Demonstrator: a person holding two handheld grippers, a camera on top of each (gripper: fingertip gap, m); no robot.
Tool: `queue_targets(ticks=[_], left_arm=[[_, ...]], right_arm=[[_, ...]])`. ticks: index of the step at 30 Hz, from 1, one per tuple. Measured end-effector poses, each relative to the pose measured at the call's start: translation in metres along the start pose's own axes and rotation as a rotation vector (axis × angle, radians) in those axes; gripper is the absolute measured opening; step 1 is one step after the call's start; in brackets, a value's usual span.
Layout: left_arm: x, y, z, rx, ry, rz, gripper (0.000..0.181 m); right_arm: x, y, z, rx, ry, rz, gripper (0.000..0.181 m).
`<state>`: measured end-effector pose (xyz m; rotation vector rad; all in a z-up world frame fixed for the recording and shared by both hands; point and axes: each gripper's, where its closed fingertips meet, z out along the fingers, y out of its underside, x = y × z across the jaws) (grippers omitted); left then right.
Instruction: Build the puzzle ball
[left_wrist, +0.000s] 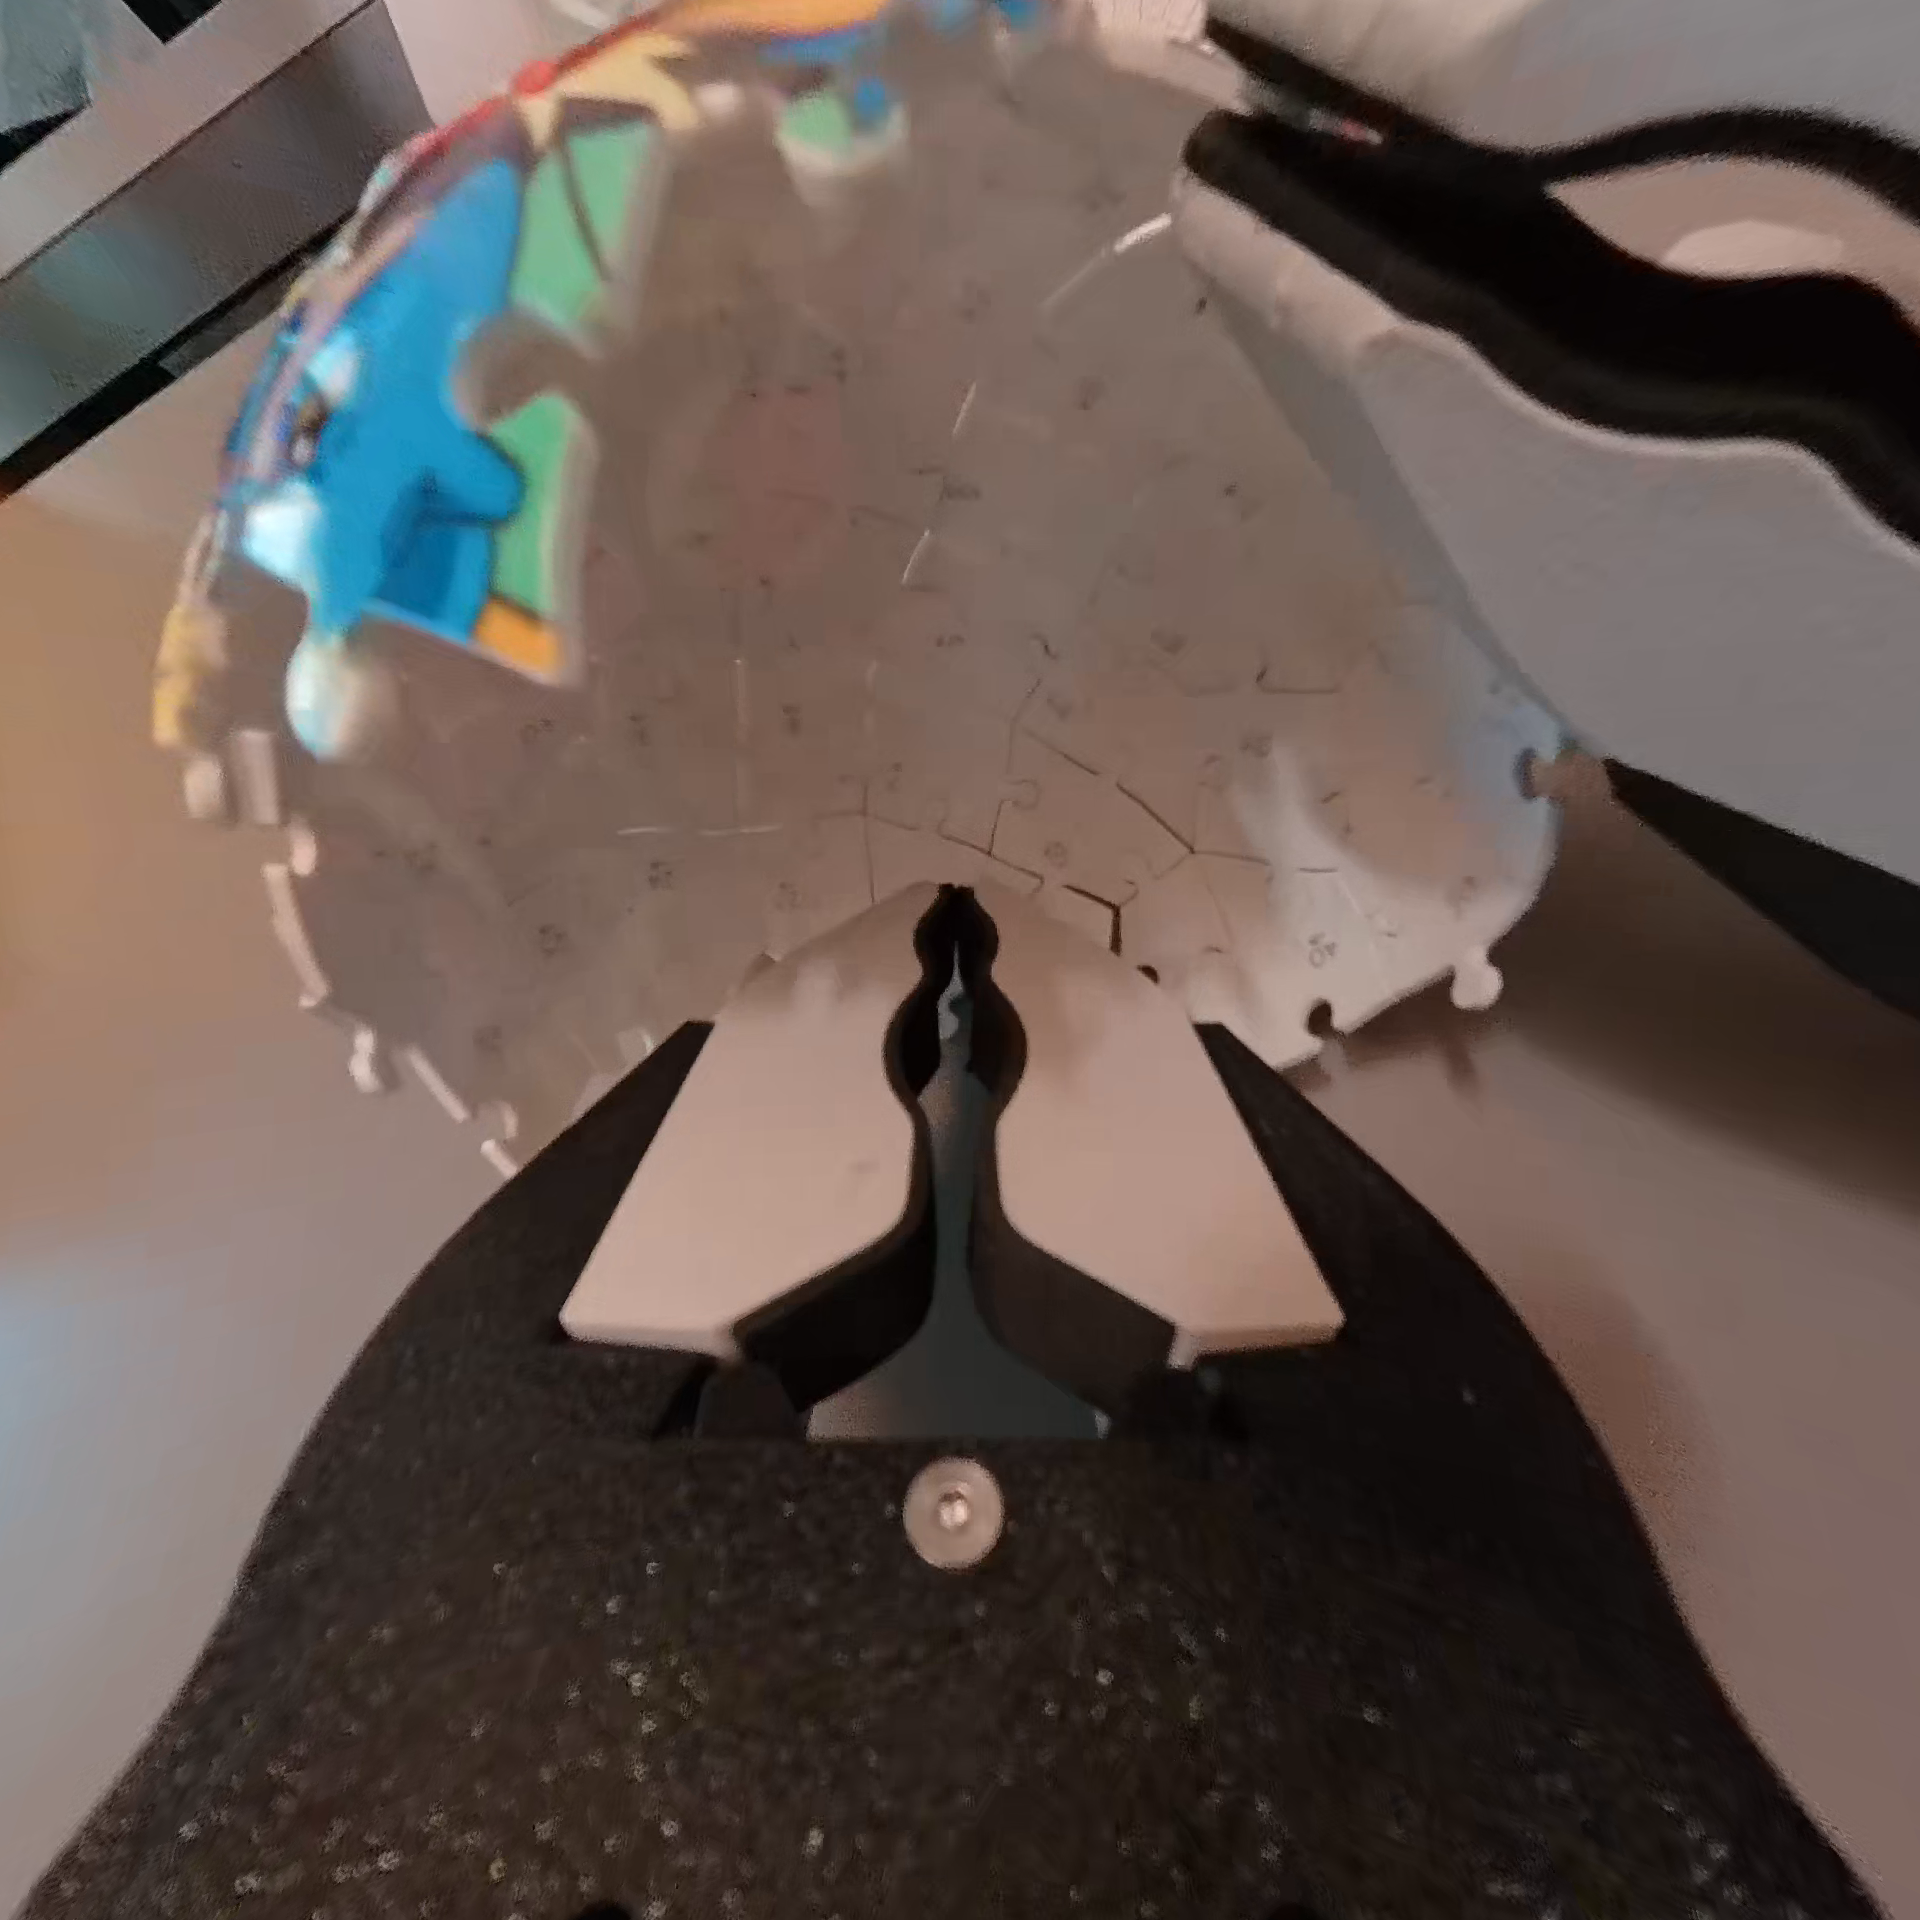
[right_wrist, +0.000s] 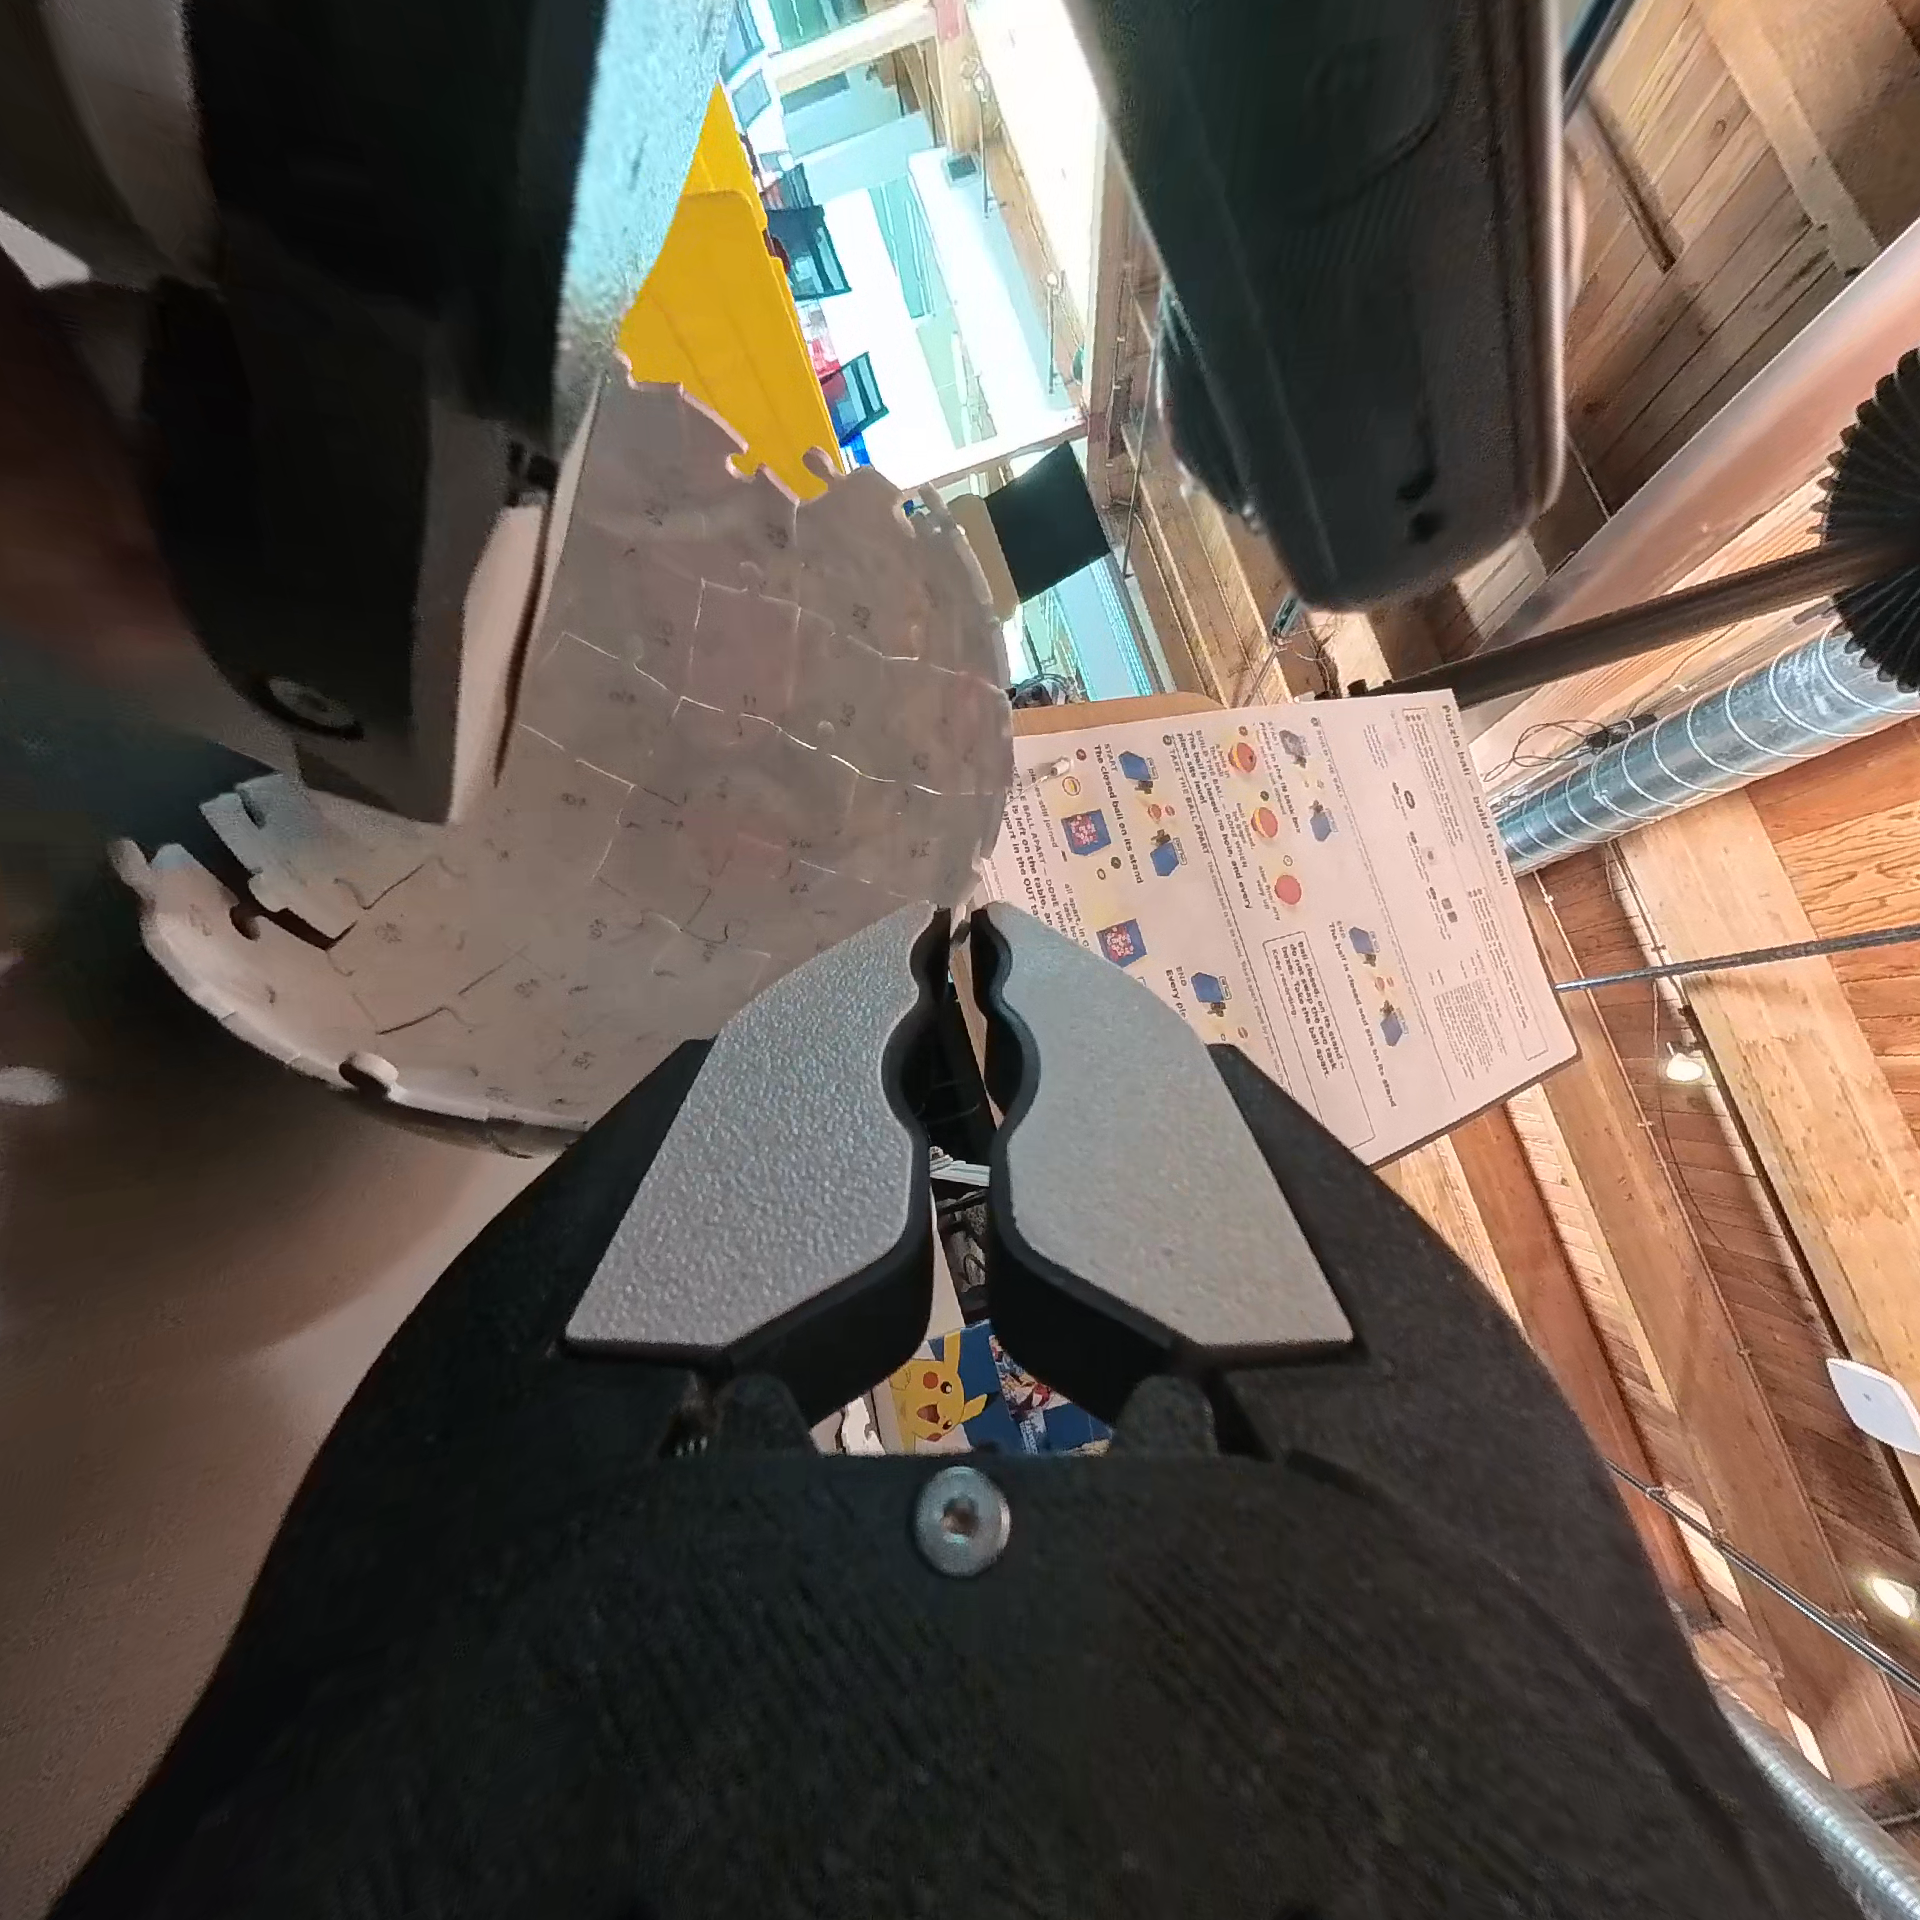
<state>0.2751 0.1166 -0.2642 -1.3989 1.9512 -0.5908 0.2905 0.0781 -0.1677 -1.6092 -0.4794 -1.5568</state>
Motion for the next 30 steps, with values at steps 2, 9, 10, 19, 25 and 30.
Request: queue_targets(ticks=[2,9,10,19,25,30], left_arm=[[-0.002,0.003,0.001,-0.013,-0.021,0.038,0.000],[0.001,0.006,0.009,-0.053,-0.007,0.034,0.000],[0.002,0.006,0.009,-0.054,-0.012,0.039,0.000],[0.003,0.006,0.008,-0.072,-0.059,0.073,0.000],[0.004,0.005,0.008,-0.056,-0.026,0.112,0.000],[-0.011,-0.010,-0.013,0.062,-0.042,0.181,0.000]], right_arm=[[0.000,0.000,0.000,0.002,0.001,0.004,0.004],[0.000,0.001,0.000,-0.002,0.002,0.008,0.003],[0.000,0.000,0.000,-0.001,0.001,0.005,0.003],[0.000,0.001,0.001,-0.006,0.003,0.008,0.003],[0.001,0.002,0.001,-0.010,0.004,0.007,0.004],[0.000,0.008,0.000,-0.030,-0.002,0.010,0.004]])
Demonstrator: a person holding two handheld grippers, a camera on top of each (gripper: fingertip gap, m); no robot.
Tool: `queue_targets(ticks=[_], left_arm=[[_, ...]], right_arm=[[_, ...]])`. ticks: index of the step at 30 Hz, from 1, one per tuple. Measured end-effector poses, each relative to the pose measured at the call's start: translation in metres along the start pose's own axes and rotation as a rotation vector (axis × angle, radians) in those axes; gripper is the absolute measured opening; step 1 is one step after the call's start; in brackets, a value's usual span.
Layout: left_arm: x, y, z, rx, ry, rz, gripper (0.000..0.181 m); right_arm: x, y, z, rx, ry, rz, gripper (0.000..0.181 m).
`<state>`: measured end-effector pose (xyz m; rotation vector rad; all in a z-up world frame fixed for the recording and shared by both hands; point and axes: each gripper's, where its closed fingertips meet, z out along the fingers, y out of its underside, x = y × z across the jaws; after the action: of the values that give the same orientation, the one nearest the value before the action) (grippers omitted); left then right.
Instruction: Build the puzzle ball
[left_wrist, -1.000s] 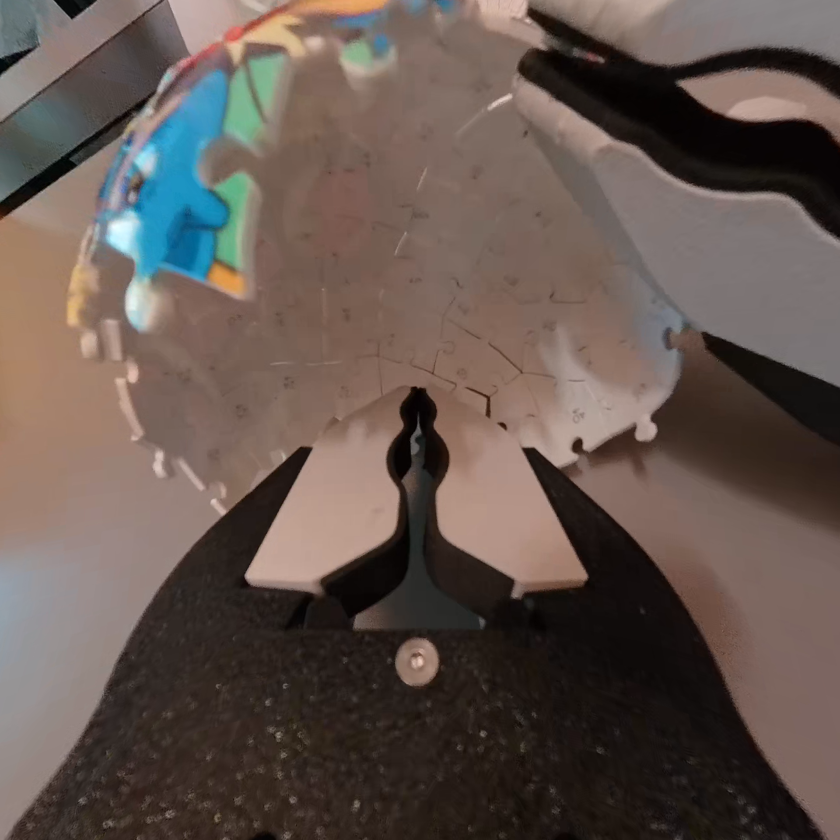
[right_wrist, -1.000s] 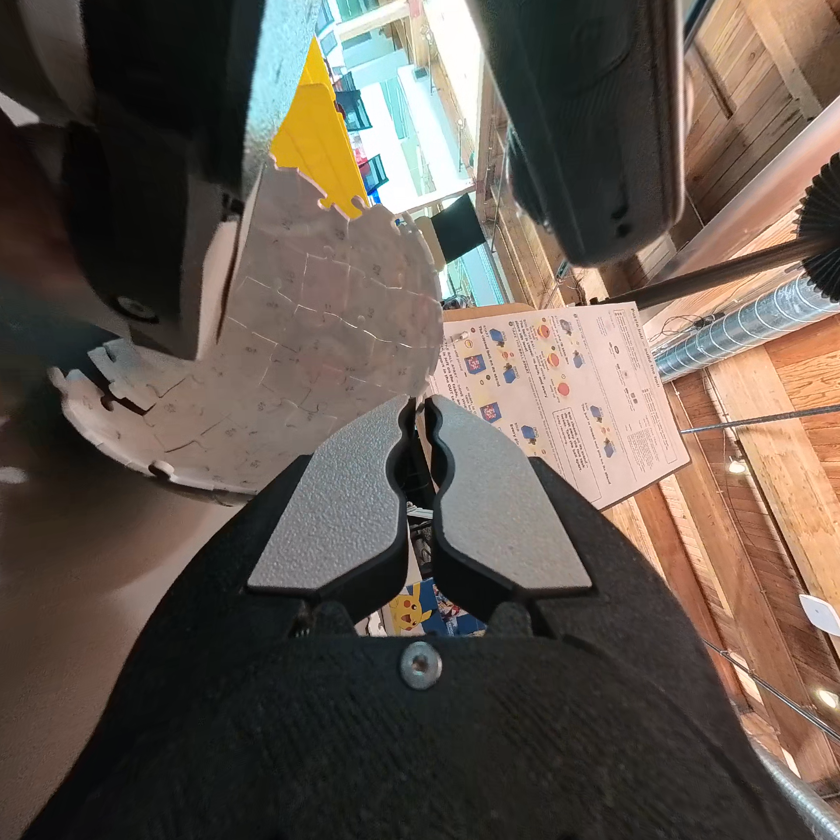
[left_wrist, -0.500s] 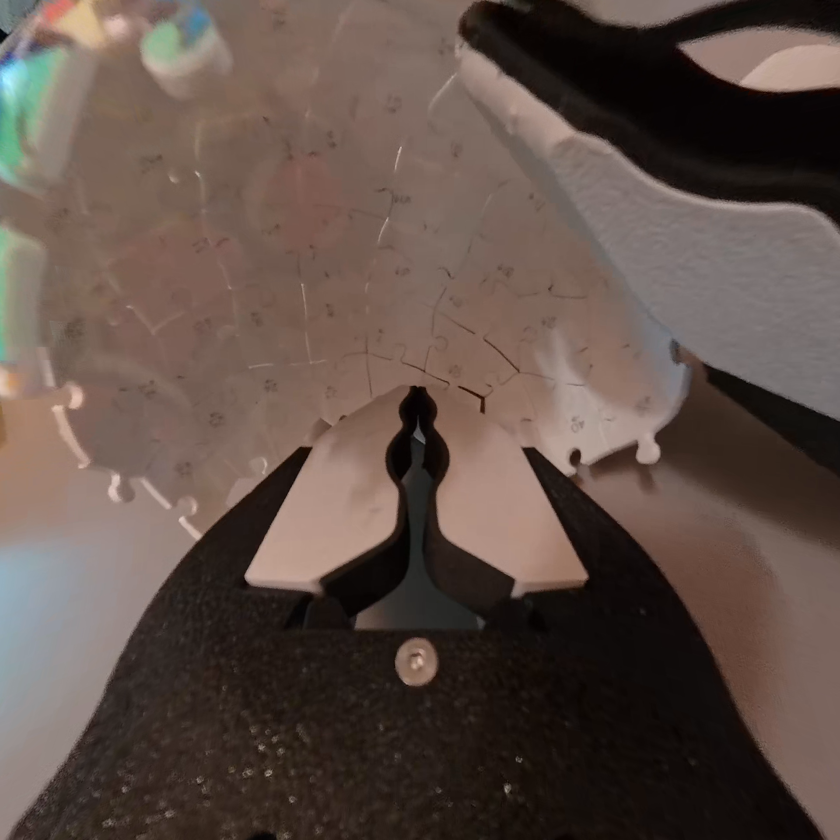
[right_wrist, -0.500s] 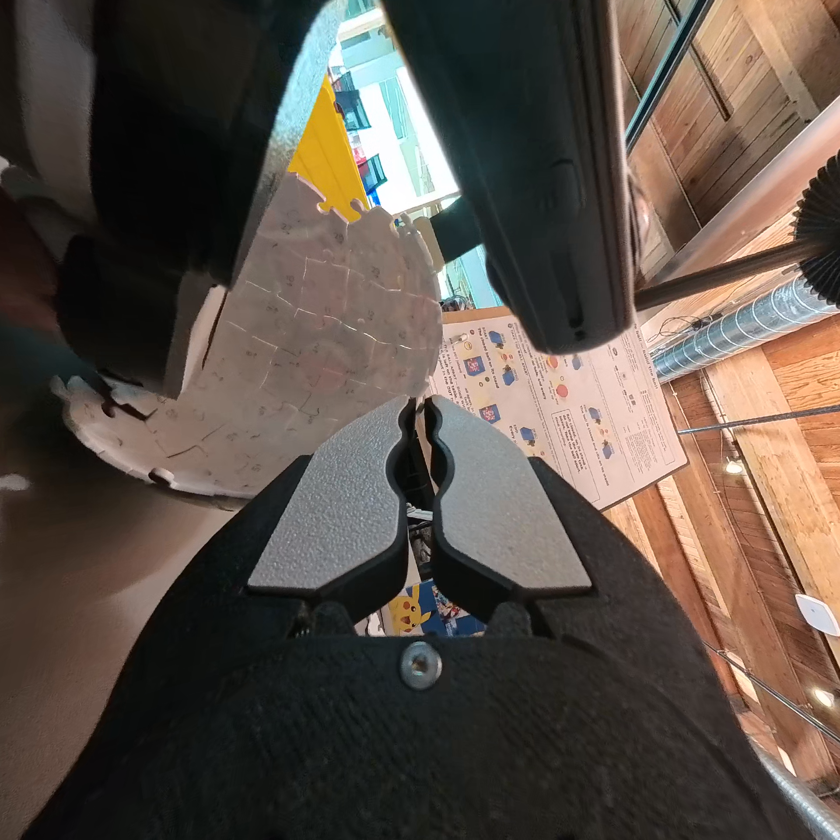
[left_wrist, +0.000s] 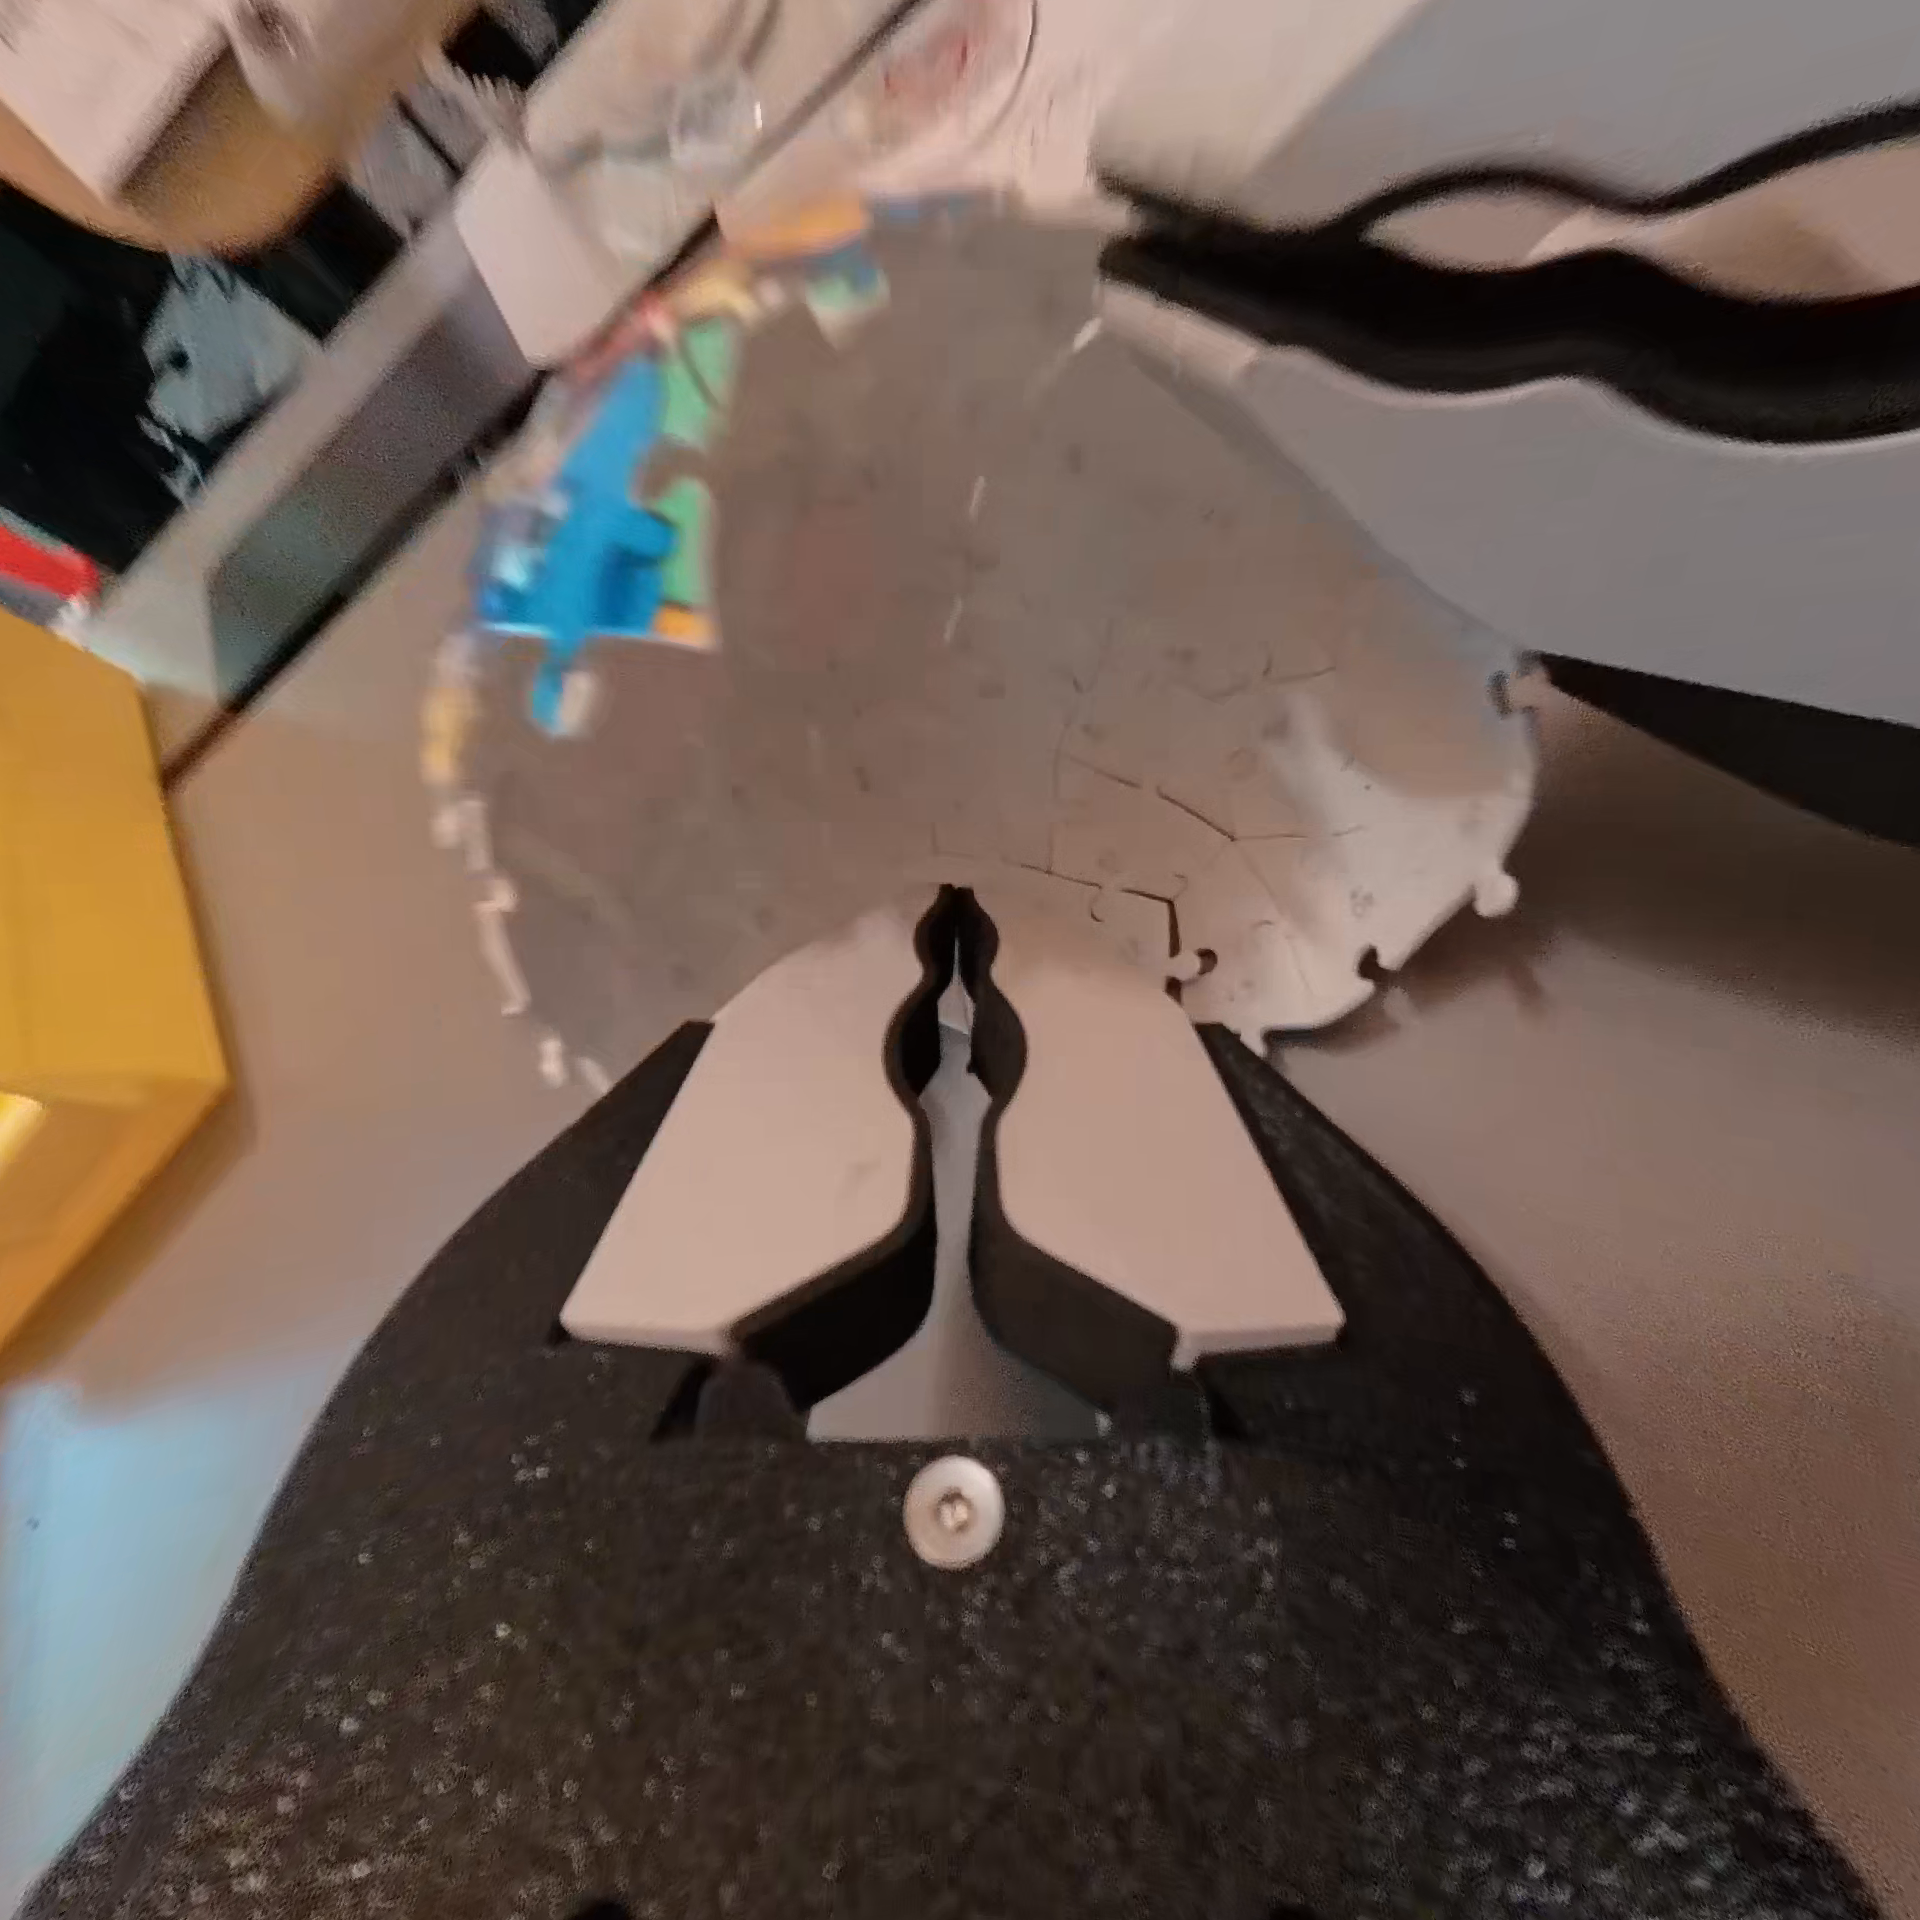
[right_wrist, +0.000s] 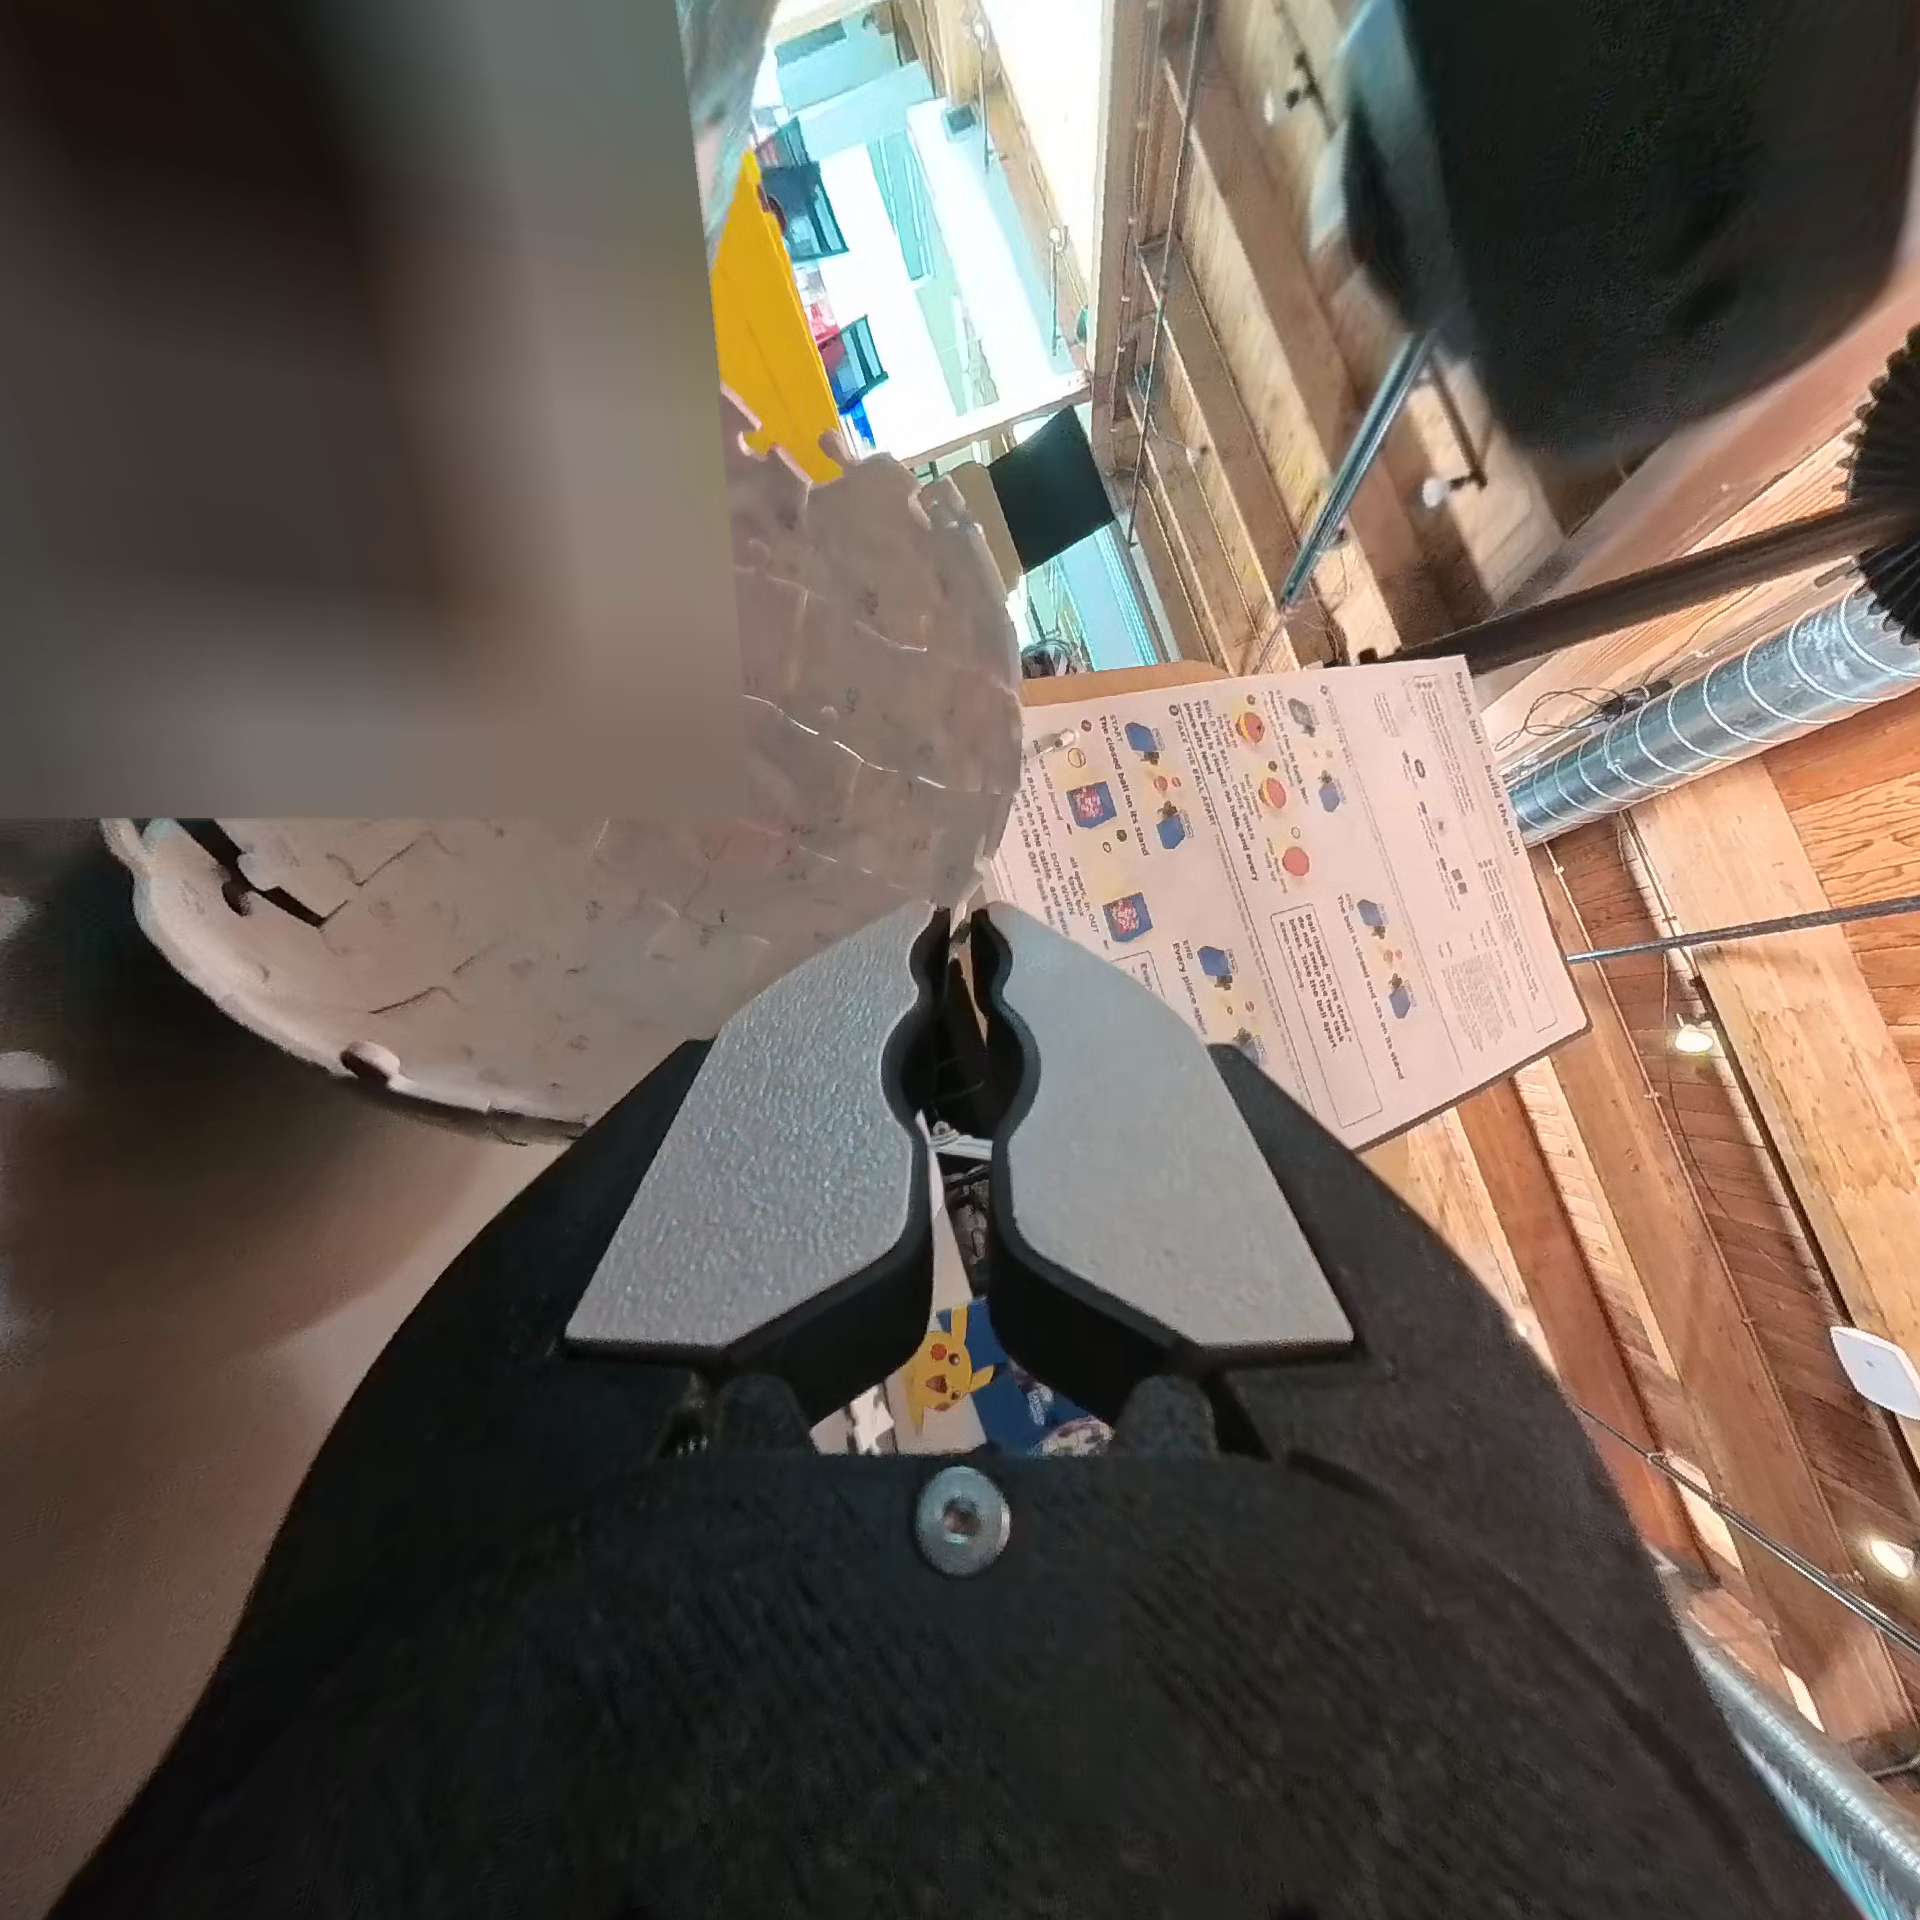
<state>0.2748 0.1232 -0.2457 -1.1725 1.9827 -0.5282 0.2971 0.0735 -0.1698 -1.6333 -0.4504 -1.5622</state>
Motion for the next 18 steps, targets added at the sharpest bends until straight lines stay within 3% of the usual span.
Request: queue_targets(ticks=[4,9,12,18], left_arm=[[-0.002,-0.014,-0.022,0.102,0.053,0.065,0.002],[0.010,-0.001,-0.025,0.112,0.168,0.144,0.018],[0.020,0.010,-0.023,0.111,0.244,0.261,0.031],[0.028,0.014,-0.012,0.155,0.260,0.544,0.031]], right_arm=[[0.000,0.003,0.002,-0.007,-0.002,0.013,0.004],[0.000,0.010,0.003,-0.029,-0.012,0.050,0.004],[-0.001,0.018,0.004,-0.051,-0.023,0.097,0.004],[-0.004,0.034,0.007,-0.084,-0.044,0.233,0.004]])
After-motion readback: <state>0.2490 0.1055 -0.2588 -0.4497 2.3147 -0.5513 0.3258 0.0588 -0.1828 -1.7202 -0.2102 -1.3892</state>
